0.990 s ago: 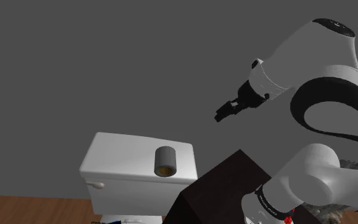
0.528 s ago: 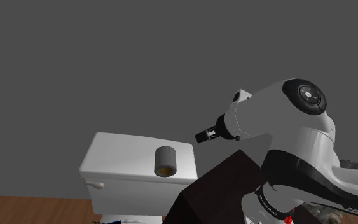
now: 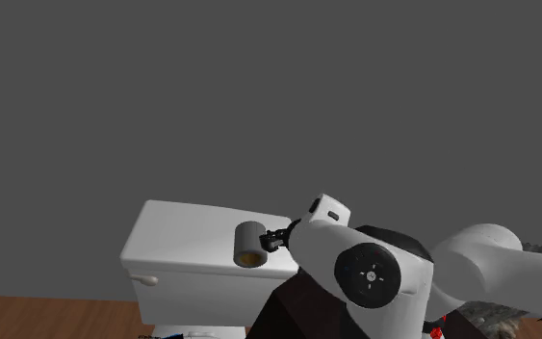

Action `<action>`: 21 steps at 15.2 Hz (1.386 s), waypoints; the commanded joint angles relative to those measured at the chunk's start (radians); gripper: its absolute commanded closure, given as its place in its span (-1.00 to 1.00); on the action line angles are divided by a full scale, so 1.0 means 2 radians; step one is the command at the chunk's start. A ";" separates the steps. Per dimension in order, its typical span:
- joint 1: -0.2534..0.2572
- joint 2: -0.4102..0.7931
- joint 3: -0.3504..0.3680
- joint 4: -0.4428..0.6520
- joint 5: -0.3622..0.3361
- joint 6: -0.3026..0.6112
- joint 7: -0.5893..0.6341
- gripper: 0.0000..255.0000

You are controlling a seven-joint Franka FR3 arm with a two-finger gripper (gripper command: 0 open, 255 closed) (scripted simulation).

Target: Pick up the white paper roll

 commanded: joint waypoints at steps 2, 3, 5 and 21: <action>-0.088 -0.008 0.115 0.045 -0.001 0.019 0.069 -1.00; -0.114 -0.018 0.147 0.061 0.000 0.021 0.087 -1.00; -0.164 -0.046 0.205 0.095 0.002 0.021 0.120 -1.00; -0.331 -0.200 0.372 0.278 0.003 -0.014 0.257 -1.00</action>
